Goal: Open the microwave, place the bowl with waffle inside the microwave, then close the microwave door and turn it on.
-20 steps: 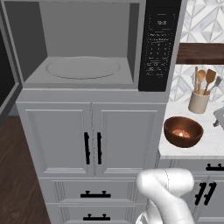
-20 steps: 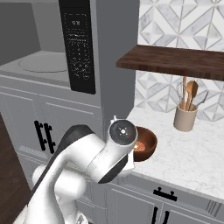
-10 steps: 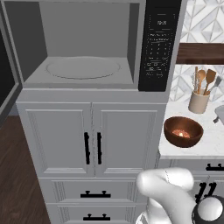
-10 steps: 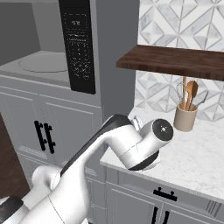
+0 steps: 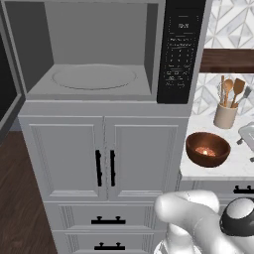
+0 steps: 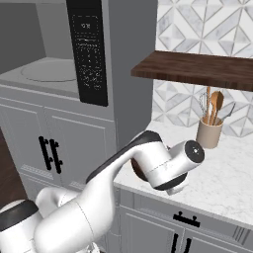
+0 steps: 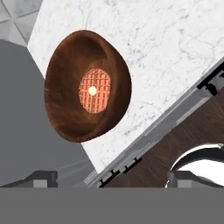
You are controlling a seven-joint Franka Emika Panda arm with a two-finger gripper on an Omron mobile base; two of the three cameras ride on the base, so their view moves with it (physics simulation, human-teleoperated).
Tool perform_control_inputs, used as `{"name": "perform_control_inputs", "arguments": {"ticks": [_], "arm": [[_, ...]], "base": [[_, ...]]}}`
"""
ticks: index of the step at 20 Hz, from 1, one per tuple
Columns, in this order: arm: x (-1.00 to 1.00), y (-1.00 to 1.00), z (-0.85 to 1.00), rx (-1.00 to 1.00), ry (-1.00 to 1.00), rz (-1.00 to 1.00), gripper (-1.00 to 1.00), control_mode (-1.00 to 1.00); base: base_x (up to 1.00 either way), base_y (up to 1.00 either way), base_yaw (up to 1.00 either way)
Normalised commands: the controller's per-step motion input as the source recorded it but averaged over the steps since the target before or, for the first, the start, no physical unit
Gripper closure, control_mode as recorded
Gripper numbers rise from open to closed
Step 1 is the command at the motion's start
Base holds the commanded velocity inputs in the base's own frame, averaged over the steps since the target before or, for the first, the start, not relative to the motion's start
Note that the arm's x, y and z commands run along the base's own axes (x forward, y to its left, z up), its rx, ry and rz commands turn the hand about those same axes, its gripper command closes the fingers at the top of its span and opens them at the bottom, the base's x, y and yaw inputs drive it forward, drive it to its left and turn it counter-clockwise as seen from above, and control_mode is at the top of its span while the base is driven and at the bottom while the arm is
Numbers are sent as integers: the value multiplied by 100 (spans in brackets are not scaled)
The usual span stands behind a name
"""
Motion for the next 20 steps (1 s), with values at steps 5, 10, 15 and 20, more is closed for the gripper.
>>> {"name": "perform_control_inputs", "arguments": {"ticks": [5, 10, 15, 20], "arm": [[19, 0, -25, -6, 0, 0, -100, -100], [21, 0, -25, -8, 0, 0, -100, -100], [14, 1, -14, -6, 0, 0, -100, -100], [12, 2, -3, -6, 1, 0, -100, -100]], "base": [[0, 0, 0], [0, 0, 0], [0, 0, 0], [0, 0, 0]]}}
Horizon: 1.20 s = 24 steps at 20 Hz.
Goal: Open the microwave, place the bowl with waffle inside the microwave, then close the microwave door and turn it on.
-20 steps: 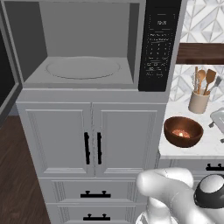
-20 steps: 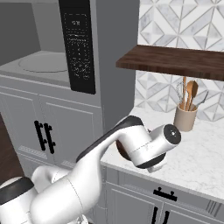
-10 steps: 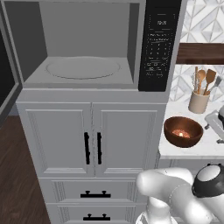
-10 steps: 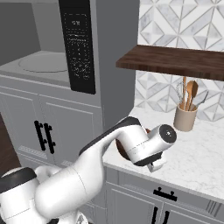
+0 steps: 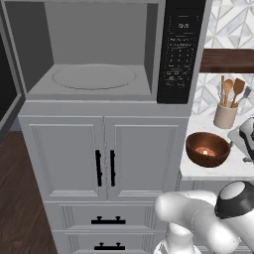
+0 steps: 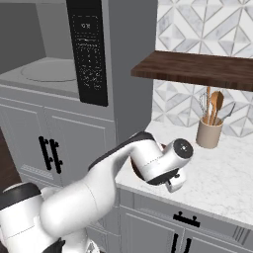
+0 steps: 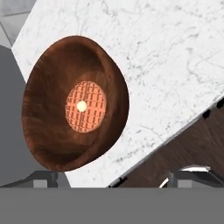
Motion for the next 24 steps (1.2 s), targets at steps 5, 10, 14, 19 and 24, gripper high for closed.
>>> {"name": "perform_control_inputs", "arguments": {"ticks": [5, 10, 14, 19, 24], "arm": [[14, 7, -6, -10, 5, 0, -100, -100], [14, 8, -21, -16, 10, 0, -100, -100], [24, 6, -25, -15, 14, 0, -100, -100], [30, 0, -24, -9, 15, 0, -100, -100], [36, 0, -20, -2, 19, 0, -100, -100]], "base": [[0, 0, 0], [0, 0, 0], [0, 0, 0], [0, 0, 0], [0, 0, 0]]}}
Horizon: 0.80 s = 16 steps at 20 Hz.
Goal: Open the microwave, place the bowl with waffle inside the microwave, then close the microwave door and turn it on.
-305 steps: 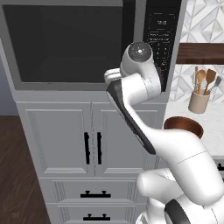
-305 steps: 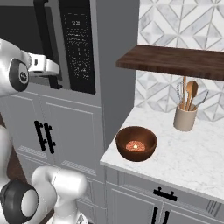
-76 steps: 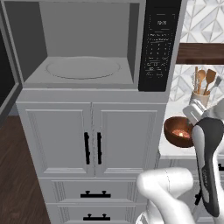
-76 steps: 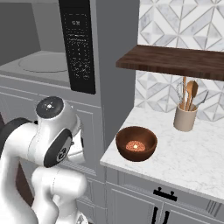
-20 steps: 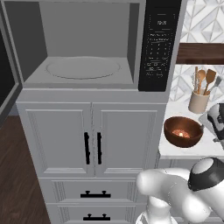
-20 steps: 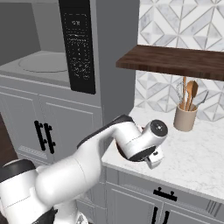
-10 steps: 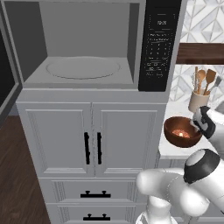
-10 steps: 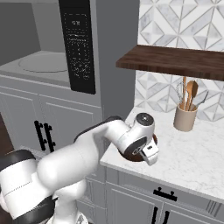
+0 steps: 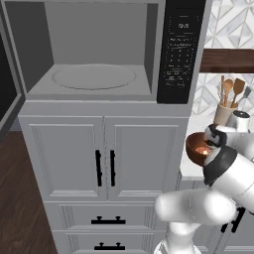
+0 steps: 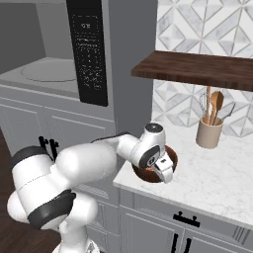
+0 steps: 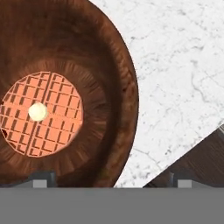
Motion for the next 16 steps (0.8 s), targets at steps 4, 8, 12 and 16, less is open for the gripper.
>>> {"name": "perform_control_inputs", "arguments": {"ticks": [4, 8, 12, 16], "arm": [[40, -9, -1, 2, 13, 0, -100, -100], [26, -22, -5, 5, 7, 0, -100, -100], [0, -33, -36, 0, 2, 0, -100, -100], [0, -18, -31, 0, 1, 0, -100, -100]], "base": [[0, 0, 0], [0, 0, 0], [0, 0, 0], [0, 0, 0]]}}
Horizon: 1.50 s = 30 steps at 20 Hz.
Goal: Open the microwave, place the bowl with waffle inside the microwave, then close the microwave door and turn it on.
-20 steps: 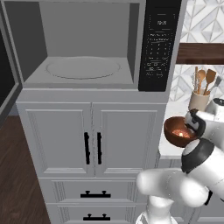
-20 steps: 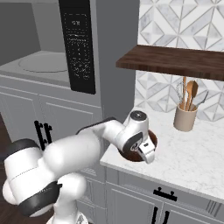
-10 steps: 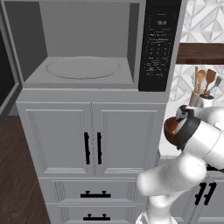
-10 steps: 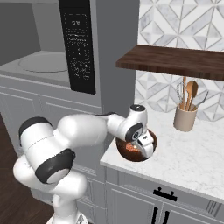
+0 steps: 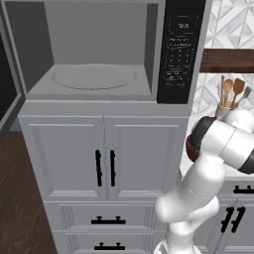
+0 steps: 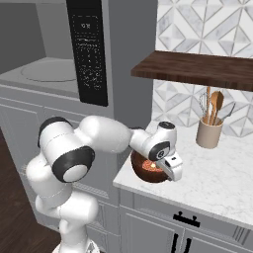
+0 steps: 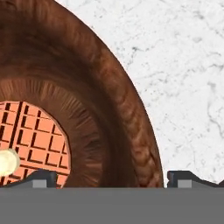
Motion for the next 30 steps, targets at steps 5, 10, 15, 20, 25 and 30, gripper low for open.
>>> {"name": "perform_control_inputs", "arguments": {"ticks": [5, 10, 15, 20, 25, 30], "arm": [[5, 0, -34, 0, 1, 0, -100, -100], [0, 11, -23, 0, 0, 0, 100, -100], [-3, 16, -11, 0, -1, 0, 100, -100], [-20, 3, -4, 2, -6, 0, 100, -100], [-70, -15, 14, 20, -26, 1, 100, -100], [-87, -1, 52, 19, -31, -3, 100, -100]], "base": [[0, 0, 0], [0, 0, 0], [0, 0, 0], [0, 0, 0], [0, 0, 0], [0, 0, 0]]}}
